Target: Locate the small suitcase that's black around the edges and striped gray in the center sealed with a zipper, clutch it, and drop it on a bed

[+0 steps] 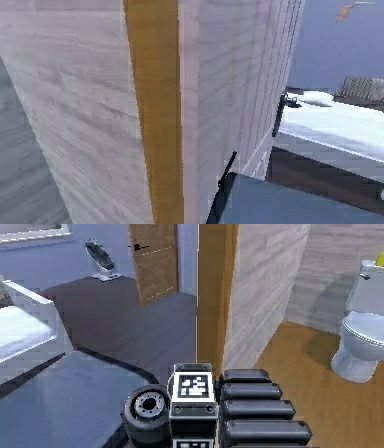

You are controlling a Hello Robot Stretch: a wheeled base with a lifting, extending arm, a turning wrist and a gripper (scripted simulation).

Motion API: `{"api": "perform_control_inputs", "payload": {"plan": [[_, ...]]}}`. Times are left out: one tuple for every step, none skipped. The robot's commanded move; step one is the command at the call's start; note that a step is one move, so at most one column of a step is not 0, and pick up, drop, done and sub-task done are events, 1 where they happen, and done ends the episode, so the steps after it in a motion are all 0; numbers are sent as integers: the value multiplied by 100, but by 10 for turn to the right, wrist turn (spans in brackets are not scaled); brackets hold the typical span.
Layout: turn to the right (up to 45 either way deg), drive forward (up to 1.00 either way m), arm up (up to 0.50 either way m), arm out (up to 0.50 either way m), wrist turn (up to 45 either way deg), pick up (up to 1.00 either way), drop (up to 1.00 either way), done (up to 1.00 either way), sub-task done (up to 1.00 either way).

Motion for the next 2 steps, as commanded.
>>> {"api": "perform_control_inputs", "payload": {"plan": [[450, 0, 0, 0, 0, 0, 0, 0, 0], [330, 0, 0, 0, 0, 0, 0, 0, 0]]}}
